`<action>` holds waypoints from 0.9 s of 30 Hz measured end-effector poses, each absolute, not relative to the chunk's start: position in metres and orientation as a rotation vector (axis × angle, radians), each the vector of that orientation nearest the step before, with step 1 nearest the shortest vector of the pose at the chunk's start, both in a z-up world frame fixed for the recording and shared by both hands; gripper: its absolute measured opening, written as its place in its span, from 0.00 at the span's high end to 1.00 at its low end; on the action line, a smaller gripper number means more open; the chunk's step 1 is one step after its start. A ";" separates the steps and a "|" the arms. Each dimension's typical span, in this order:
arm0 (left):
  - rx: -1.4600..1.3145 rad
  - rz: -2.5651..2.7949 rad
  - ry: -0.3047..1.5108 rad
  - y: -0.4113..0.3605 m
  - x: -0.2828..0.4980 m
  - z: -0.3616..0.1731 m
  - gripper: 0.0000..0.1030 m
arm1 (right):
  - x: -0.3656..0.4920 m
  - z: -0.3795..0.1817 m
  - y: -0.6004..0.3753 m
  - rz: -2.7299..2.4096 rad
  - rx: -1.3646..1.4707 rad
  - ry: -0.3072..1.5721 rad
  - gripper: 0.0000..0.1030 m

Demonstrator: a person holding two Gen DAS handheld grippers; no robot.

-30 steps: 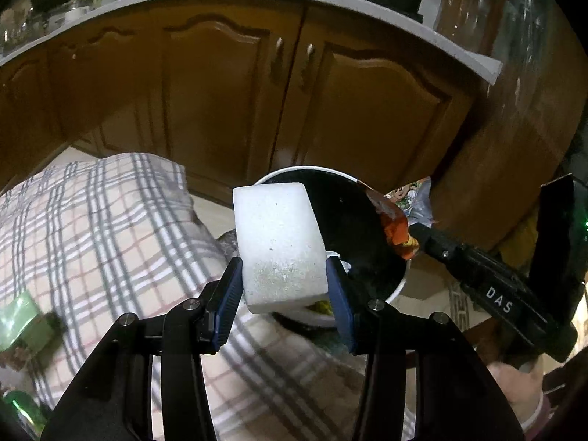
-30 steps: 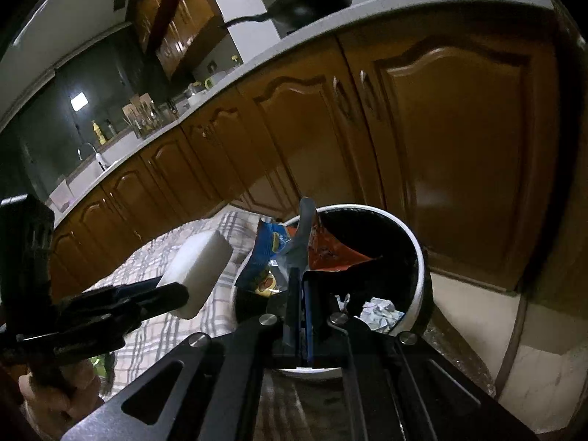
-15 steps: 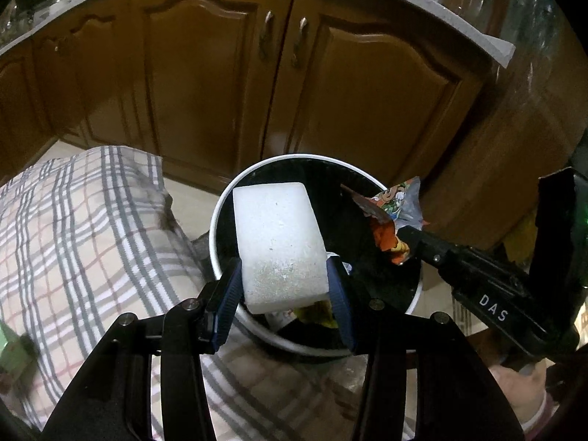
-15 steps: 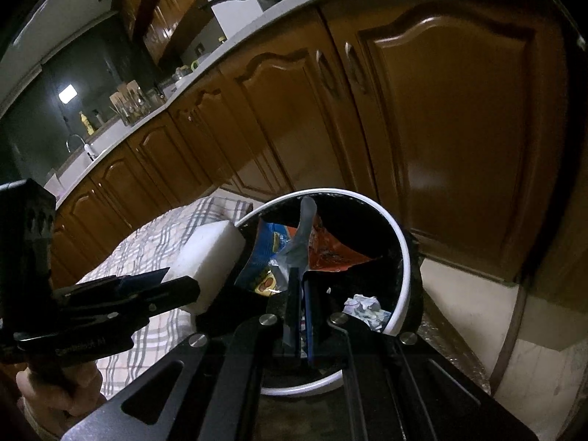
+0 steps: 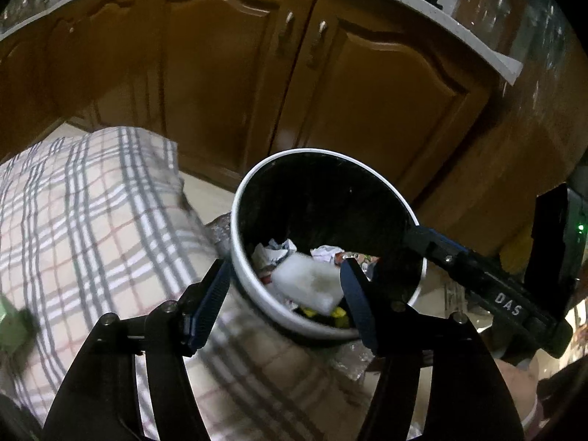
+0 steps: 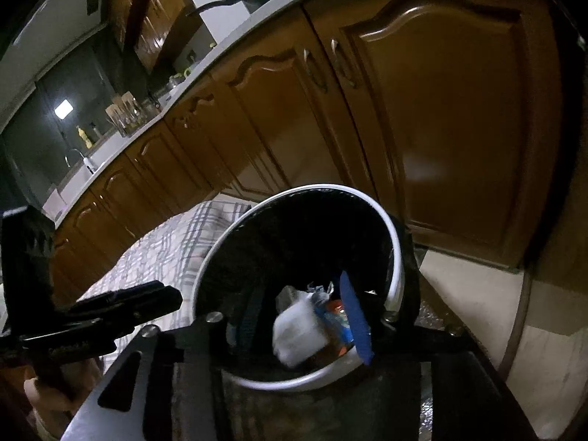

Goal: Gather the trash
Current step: 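Move both open tools from the bin back over the table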

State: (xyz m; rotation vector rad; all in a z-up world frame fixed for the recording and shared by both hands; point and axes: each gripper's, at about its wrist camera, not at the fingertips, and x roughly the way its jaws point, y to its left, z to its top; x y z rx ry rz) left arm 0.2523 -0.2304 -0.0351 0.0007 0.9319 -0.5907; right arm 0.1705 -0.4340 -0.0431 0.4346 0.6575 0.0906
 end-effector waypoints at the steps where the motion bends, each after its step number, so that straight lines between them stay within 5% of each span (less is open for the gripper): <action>1: -0.009 -0.585 0.930 -0.225 0.249 -0.035 0.39 | 0.167 -0.042 -0.432 0.092 0.437 0.648 0.40; 4: -0.032 -0.568 0.931 -0.207 0.239 -0.036 0.39 | 0.156 -0.039 -0.424 0.100 0.440 0.624 0.24; 10: -0.076 -0.531 0.932 -0.169 0.221 -0.036 0.39 | 0.141 -0.029 -0.399 0.141 0.429 0.600 0.17; 27: -0.209 -0.357 0.900 -0.043 0.171 -0.031 0.38 | 0.134 -0.034 -0.307 0.325 0.385 0.664 0.16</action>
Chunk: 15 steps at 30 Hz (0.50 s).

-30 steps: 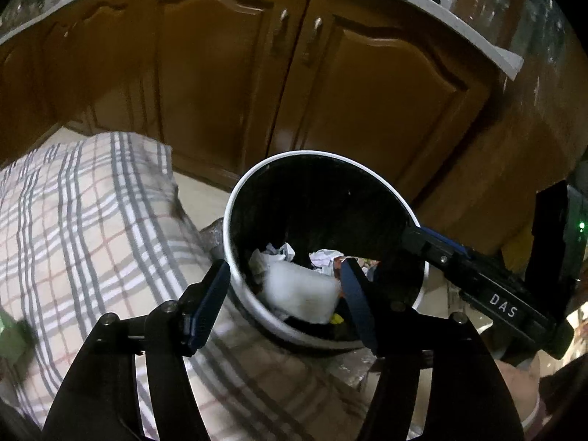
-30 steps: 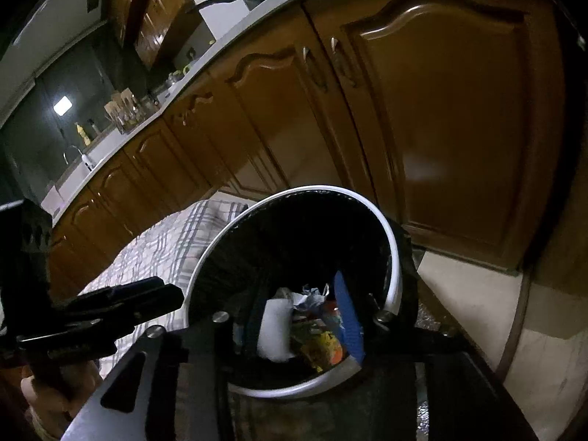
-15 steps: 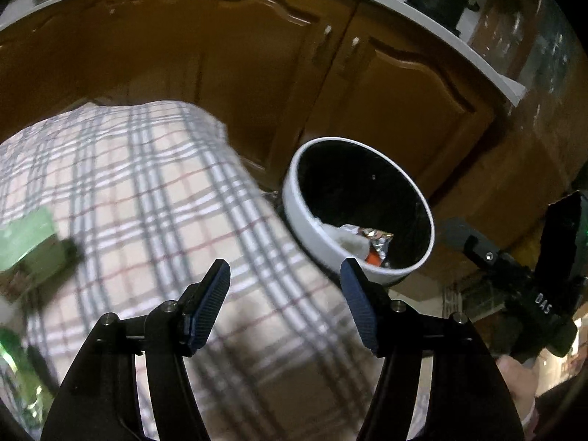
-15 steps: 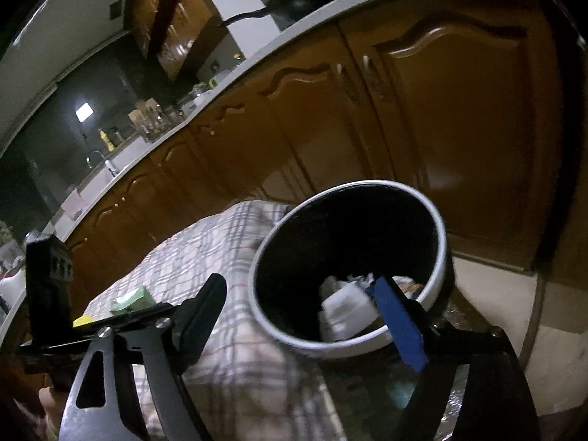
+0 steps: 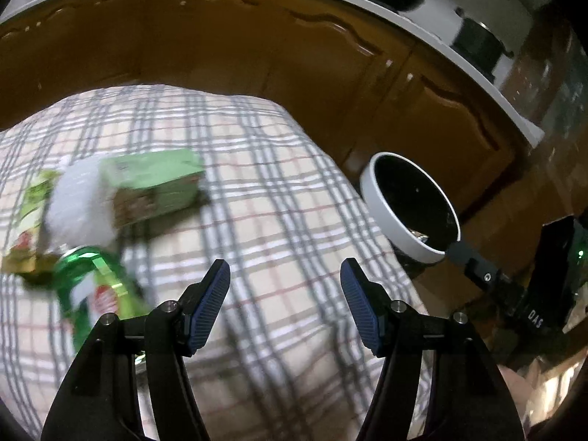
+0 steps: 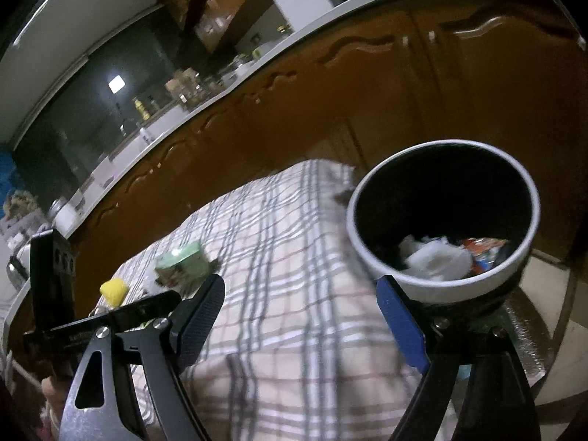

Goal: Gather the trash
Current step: 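Move both open tools from the bin back over the table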

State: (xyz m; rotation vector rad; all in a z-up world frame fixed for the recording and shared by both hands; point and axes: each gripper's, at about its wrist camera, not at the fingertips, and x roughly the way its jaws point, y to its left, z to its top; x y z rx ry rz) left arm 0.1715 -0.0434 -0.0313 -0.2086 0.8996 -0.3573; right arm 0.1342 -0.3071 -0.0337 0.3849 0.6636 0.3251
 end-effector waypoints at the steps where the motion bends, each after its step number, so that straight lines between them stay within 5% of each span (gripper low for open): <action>1: -0.212 -0.349 0.896 -0.038 0.169 -0.031 0.38 | 0.133 -0.034 -0.301 0.335 0.382 0.666 0.16; 15: -0.295 -0.165 0.860 0.069 0.140 -0.033 0.39 | 0.135 -0.043 -0.224 0.496 0.324 0.736 0.16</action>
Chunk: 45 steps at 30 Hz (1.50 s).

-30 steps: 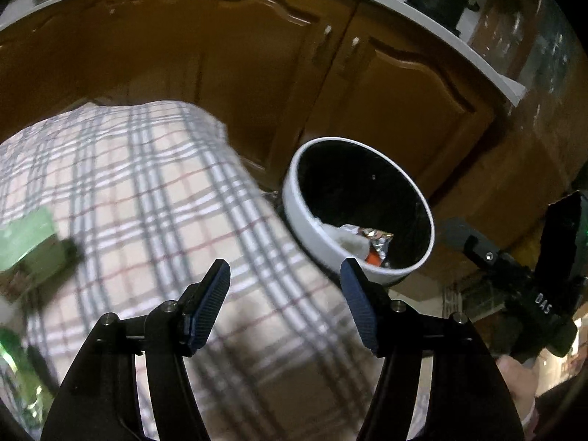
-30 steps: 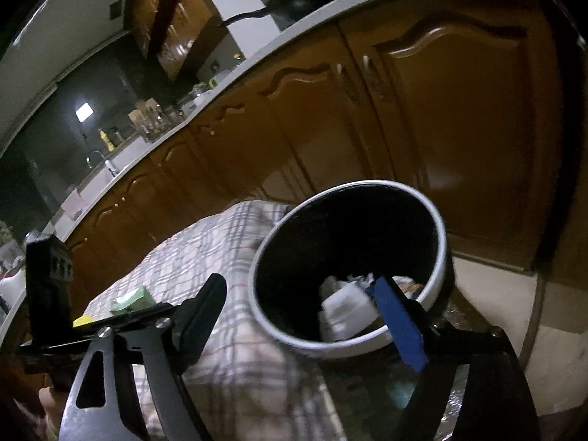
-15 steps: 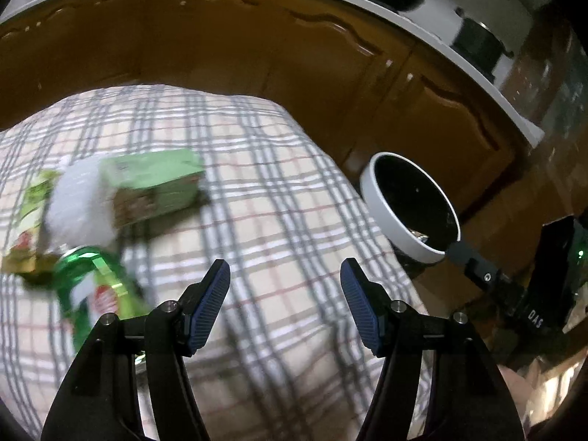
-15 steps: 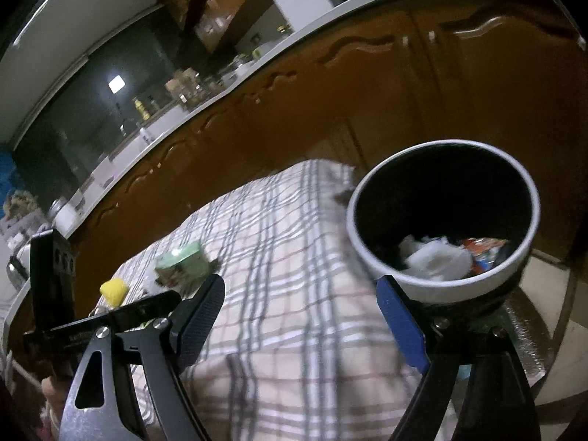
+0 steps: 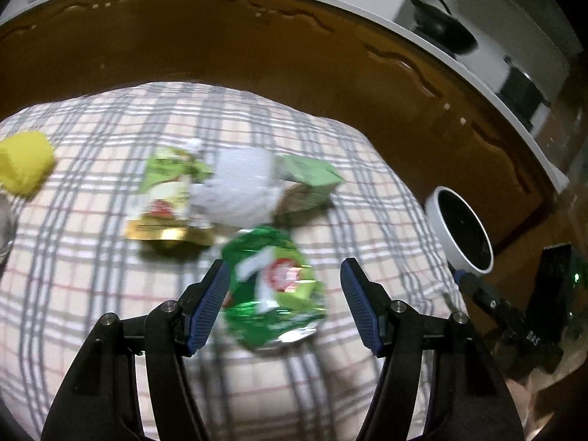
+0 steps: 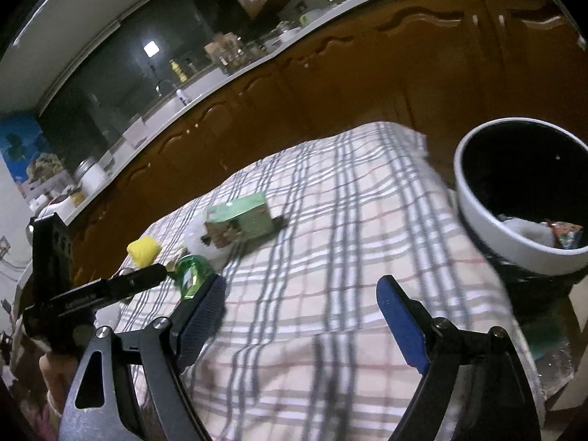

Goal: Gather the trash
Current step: 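Move both open tools from the bin back over the table, then grasp the green juice pouch with the left tool while the right tool grasps the green crushed can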

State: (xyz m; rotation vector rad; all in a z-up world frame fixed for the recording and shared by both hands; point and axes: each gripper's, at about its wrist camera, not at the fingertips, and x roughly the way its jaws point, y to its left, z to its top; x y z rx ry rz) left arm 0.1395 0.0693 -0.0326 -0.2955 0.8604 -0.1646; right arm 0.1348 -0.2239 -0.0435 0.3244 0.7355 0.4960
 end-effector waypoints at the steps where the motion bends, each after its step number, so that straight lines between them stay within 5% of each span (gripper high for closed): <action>1: -0.306 -0.147 0.857 0.079 0.139 -0.033 0.39 | 0.135 -0.044 -0.220 0.505 0.320 0.739 0.16; 14: -0.371 -0.047 0.877 0.141 0.167 -0.046 0.38 | 0.154 -0.051 -0.150 0.673 0.245 0.819 0.17; 26: -0.475 -0.085 0.988 0.168 0.227 -0.083 0.38 | 0.193 -0.078 -0.105 0.794 0.287 0.955 0.33; 29: -0.459 -0.108 0.998 0.161 0.235 -0.087 0.38 | 0.197 -0.087 -0.096 0.809 0.280 0.995 0.45; 31: -0.431 -0.110 0.996 0.155 0.238 -0.088 0.39 | 0.196 -0.088 -0.093 0.828 0.284 1.001 0.61; 35: -0.378 -0.126 0.985 0.146 0.239 -0.086 0.55 | 0.186 -0.078 -0.093 0.817 0.232 0.966 0.69; 43: -0.308 -0.103 0.907 0.142 0.206 -0.063 0.61 | 0.165 -0.064 -0.120 0.785 0.246 0.909 0.70; 45: -0.324 -0.094 0.881 0.146 0.193 -0.054 0.74 | 0.159 -0.060 -0.131 0.770 0.252 0.889 0.70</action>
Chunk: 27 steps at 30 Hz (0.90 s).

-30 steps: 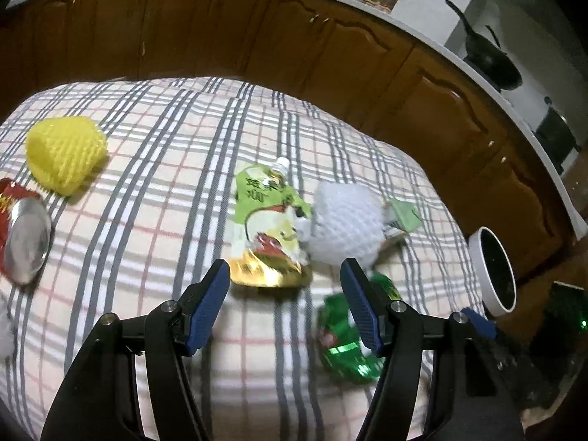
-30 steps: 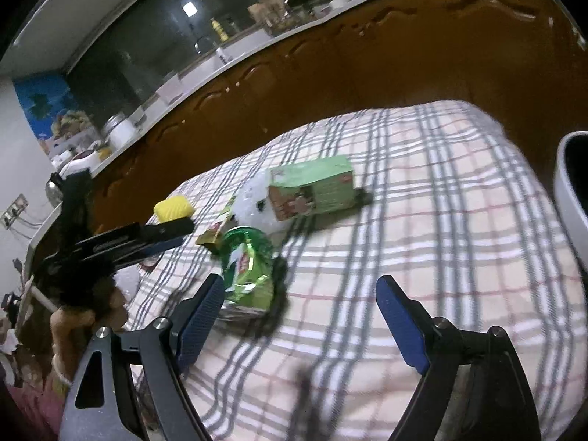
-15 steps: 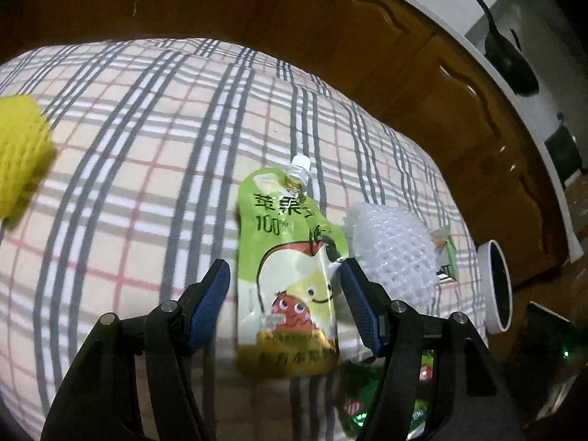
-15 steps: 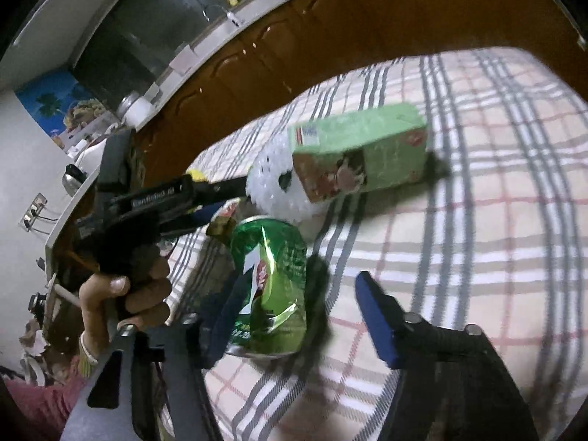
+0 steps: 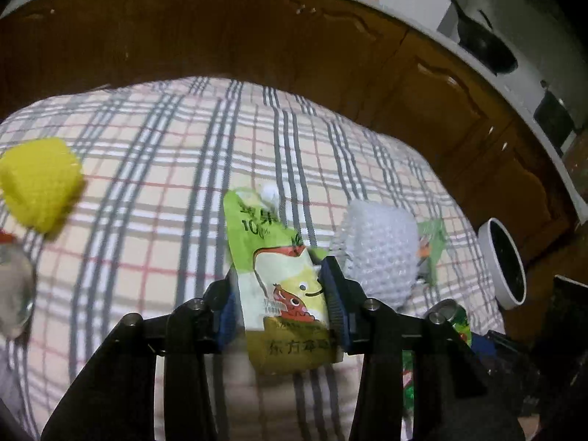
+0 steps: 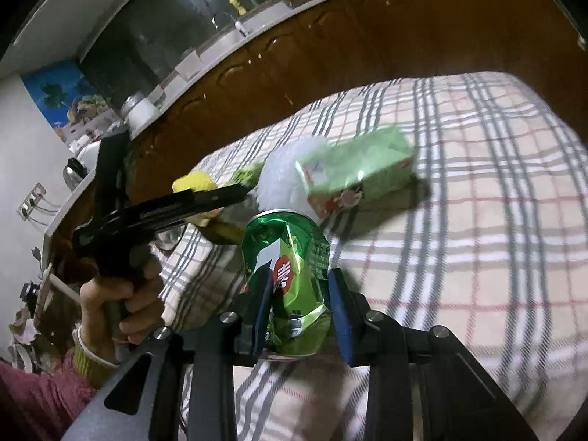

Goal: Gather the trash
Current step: 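Grasp the green juice pouch with the left tool while the right tool grasps the green crushed can, then carry the pouch and can over the white bin and open both tools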

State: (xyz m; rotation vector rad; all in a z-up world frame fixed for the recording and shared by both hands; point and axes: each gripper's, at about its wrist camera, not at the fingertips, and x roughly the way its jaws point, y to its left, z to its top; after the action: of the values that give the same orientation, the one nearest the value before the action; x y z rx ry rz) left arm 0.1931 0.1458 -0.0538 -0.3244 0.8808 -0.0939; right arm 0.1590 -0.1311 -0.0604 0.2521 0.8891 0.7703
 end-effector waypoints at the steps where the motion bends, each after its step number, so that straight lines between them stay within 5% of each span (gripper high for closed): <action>1: -0.335 -0.093 0.871 0.146 0.188 -0.050 0.74 | 0.155 -0.058 -0.137 0.759 0.250 0.875 0.70; 27: -0.180 -0.446 0.721 -0.024 0.166 0.025 0.75 | 0.112 -0.029 -0.308 0.398 0.390 0.691 0.72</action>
State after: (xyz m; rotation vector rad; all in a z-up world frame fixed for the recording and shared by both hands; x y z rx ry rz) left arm 0.1662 -0.0244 0.0254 -0.1796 0.7215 -0.4461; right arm 0.1124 -0.3082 -0.0287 0.3905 0.6907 0.3977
